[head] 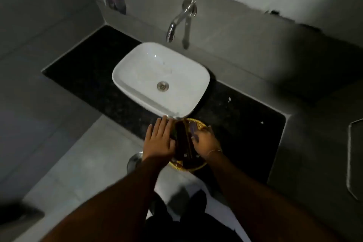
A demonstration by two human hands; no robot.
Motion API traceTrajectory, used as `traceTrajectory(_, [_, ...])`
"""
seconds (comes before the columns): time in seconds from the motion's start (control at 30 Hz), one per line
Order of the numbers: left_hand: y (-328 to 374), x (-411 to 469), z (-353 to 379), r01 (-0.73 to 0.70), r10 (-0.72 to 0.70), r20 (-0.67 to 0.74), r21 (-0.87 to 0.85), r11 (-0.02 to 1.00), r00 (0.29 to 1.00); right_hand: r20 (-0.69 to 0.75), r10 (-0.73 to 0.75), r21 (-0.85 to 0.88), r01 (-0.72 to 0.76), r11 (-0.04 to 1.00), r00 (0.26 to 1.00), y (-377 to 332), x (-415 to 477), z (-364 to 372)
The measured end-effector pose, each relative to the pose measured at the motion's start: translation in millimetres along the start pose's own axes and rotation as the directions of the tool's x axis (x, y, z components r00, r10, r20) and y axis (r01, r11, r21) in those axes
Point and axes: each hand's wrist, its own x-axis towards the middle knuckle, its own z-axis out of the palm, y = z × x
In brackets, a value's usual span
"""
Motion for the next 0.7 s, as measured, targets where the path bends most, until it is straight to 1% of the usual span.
traceTrajectory(0.07, [-9,-7,9,0.023,-0.024,0.035,0.016,1.0,0.999,0.035,0.021,-0.096,-0.017,0.995,0.999,-1,1,17])
traceTrajectory(0.1, [-14,-13,16,0.032,-0.034,0.054,0.038,0.999,0.998,0.038,0.066,-0.076,-0.063,0.995,0.997,0,0,28])
traceTrajectory(0.2, [-25,-25,31,0.029,-0.031,0.061,0.044,0.999,0.998,0.08,0.215,0.074,-0.221,0.972,0.973,-3,2,43])
traceTrajectory(0.3, [-34,-26,36,0.001,-0.004,0.053,0.052,0.999,0.999,0.067,0.296,0.114,-0.302,0.946,0.953,-1,8,53])
traceTrajectory(0.4, [-37,-26,32,-0.001,-0.001,0.042,0.044,0.999,0.999,0.048,0.299,0.164,-0.303,0.939,0.953,1,8,54])
traceTrajectory(0.5, [-36,-18,20,0.021,-0.021,-0.008,0.025,0.999,1.0,0.053,0.33,0.28,-0.331,0.901,0.942,5,1,48])
traceTrajectory(0.53, [-35,-14,15,0.038,-0.038,-0.031,0.0,0.999,0.999,0.061,0.337,0.323,-0.338,0.884,0.939,5,-3,46])
traceTrajectory(0.6, [-27,-5,4,0.073,-0.078,-0.07,-0.075,0.995,0.995,0.033,0.318,0.414,-0.303,0.858,0.947,7,-13,42])
traceTrajectory(0.67, [-15,7,-8,0.117,-0.141,-0.087,-0.232,0.966,0.986,-0.018,0.274,0.465,-0.235,0.853,0.961,10,-24,39])
traceTrajectory(0.7, [-9,13,-14,0.154,-0.183,-0.056,-0.331,0.931,0.982,-0.047,0.239,0.468,-0.189,0.863,0.97,13,-29,38])
